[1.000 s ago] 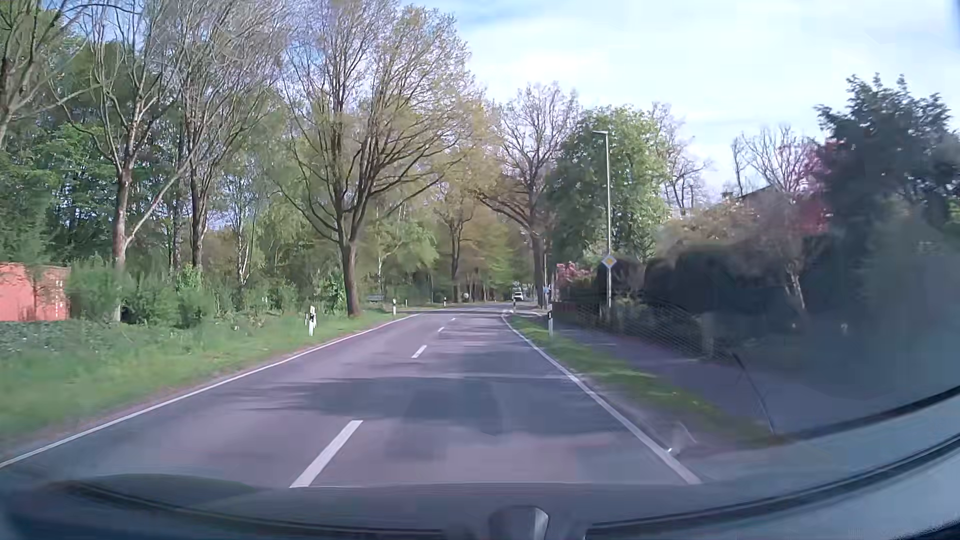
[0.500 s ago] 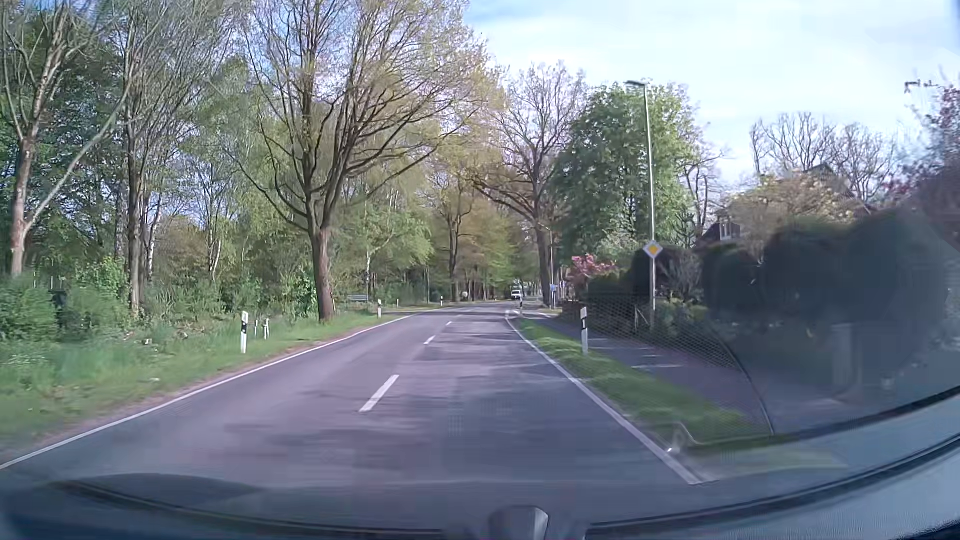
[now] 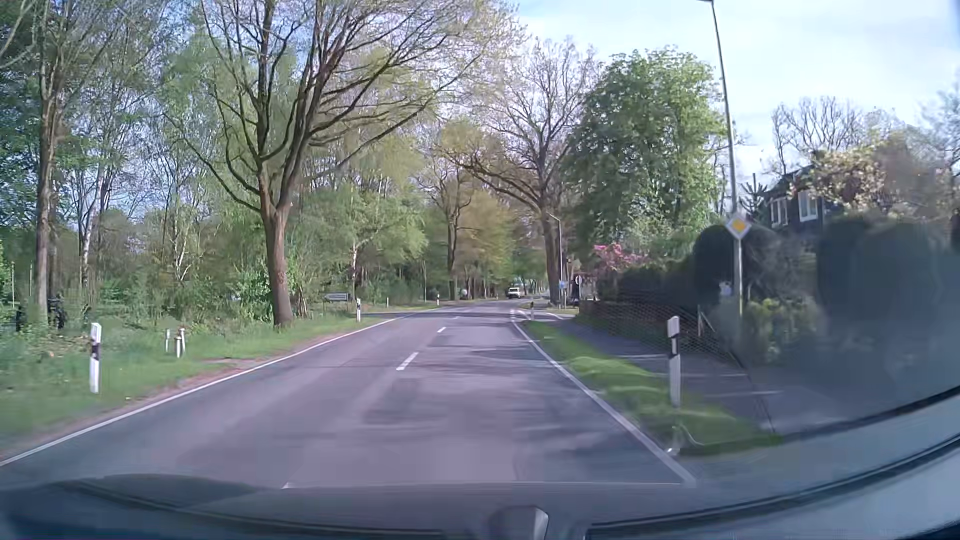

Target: Follow the waypoints while adhering to traffic rules and regulations

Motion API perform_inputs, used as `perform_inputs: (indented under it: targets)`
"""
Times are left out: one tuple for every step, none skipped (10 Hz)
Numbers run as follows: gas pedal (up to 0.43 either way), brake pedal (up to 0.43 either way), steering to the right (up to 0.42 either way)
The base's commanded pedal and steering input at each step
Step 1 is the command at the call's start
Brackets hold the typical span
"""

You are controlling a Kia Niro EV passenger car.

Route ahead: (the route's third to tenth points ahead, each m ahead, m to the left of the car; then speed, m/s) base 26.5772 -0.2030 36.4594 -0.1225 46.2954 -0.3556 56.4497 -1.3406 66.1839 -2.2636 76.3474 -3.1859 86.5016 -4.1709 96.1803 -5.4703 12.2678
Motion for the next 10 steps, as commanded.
perform_inputs:
  targets:
    - [0.11, 0.0, -0.004]
    - [0.11, 0.0, -0.004]
    - [0.11, 0.0, -0.004]
    - [0.098, 0.0, -0.004]
    - [0.098, 0.0, -0.004]
    - [0.098, 0.0, -0.004]
    - [0.098, 0.0, -0.004]
    - [0.087, 0.0, -0.004]
    - [0.079, 0.0, -0.004]
    - [0.079, 0.0, -0.004]
